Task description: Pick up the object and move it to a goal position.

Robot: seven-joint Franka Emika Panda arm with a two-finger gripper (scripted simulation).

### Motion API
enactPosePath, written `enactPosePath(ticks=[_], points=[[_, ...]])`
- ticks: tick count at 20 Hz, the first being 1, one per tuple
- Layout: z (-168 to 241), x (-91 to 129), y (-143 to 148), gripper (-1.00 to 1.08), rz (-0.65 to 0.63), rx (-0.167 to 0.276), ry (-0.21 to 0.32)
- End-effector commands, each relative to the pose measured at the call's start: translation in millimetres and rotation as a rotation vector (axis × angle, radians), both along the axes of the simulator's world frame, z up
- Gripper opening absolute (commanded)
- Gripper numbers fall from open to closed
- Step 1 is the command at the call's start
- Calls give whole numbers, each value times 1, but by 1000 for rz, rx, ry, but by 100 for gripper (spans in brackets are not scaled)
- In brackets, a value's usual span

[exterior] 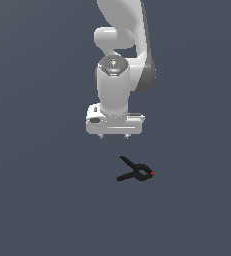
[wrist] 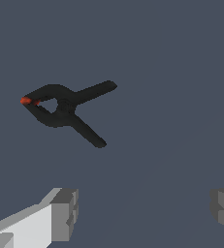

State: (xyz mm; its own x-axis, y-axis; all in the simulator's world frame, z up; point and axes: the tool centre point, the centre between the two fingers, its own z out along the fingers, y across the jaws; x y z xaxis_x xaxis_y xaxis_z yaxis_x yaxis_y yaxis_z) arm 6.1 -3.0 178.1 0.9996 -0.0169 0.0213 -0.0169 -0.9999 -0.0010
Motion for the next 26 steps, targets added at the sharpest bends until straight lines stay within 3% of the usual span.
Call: enactPosePath(ticks=[1,17,26], points=[[0,0,0,100,0,0,0],[-11,0,17,100,53,-22,10],[-20,9,26,100,191,-29,15]])
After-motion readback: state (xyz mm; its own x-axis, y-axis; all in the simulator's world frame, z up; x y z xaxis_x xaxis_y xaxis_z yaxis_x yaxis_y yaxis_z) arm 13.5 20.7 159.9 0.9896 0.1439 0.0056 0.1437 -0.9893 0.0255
